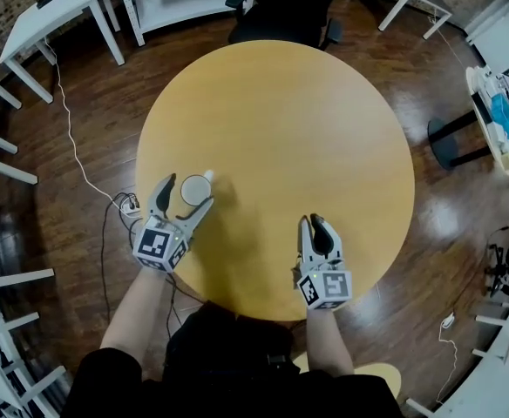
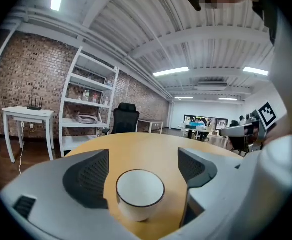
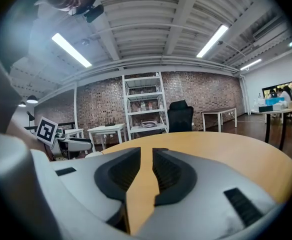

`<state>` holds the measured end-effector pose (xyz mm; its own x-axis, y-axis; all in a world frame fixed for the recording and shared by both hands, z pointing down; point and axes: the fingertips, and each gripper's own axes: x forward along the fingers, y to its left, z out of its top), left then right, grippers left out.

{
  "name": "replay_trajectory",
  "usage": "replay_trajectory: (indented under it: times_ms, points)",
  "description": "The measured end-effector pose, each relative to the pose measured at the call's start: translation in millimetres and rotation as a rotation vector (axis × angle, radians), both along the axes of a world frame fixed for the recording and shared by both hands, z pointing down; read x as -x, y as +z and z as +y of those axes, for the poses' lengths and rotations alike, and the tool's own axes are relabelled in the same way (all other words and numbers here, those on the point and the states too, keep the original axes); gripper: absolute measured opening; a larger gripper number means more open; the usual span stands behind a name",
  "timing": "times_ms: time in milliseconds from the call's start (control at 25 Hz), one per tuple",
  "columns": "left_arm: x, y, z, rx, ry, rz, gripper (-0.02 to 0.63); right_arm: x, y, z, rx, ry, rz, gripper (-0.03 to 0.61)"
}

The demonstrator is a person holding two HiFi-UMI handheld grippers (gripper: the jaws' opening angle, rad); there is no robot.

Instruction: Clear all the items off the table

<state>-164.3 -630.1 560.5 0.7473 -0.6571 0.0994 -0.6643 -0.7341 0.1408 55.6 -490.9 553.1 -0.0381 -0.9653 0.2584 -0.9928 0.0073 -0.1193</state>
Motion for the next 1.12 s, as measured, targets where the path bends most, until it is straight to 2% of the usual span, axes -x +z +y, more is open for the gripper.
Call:
replay_trajectory:
  times_ms: [40, 120, 160, 240, 360, 480, 520, 600, 640, 800, 840, 1000, 1120]
  points:
    - [3, -8, 1, -0.010, -0.001, 0.013, 0.423, 1, -5, 2, -0.014, 0.005, 0.000, 0.078]
    - [6, -25, 7, -0.041, -0.004, 0.039, 0.368, -1, -18, 8, -0.045, 0.020, -0.002, 0.078]
    - [8, -36, 11, -0.062, -0.007, 0.048, 0.326, -4, -25, 12, -0.062, 0.029, -0.004, 0.078]
    - [13, -57, 19, -0.095, -0.014, 0.063, 0.205, -11, -37, 21, -0.096, 0.049, -0.013, 0.078]
    - [21, -78, 34, -0.111, -0.022, 0.093, 0.135, -19, -52, 36, -0.138, 0.070, -0.016, 0.078]
    - [19, -95, 49, -0.130, -0.004, 0.132, 0.131, -31, -66, 48, -0.178, 0.085, 0.000, 0.078]
    - [17, -101, 54, -0.136, 0.004, 0.142, 0.101, -34, -72, 53, -0.191, 0.092, 0.003, 0.078]
    - [12, -113, 65, -0.145, 0.020, 0.162, 0.093, -41, -89, 64, -0.215, 0.105, 0.013, 0.078]
    - [8, -120, 71, -0.147, 0.028, 0.176, 0.061, -44, -97, 71, -0.227, 0.112, 0.021, 0.078]
    - [-13, -143, 93, -0.144, 0.074, 0.287, 0.051, -63, -120, 94, -0.268, 0.140, 0.046, 0.078]
    - [-19, -149, 97, -0.151, 0.085, 0.306, 0.021, -67, -124, 97, -0.276, 0.143, 0.051, 0.078]
    - [-36, -162, 113, -0.188, 0.129, 0.302, 0.002, -69, -140, 106, -0.301, 0.136, 0.073, 0.078]
    - [-40, -162, 123, -0.167, 0.148, 0.317, 0.002, -67, -143, 111, -0.317, 0.118, 0.088, 0.078]
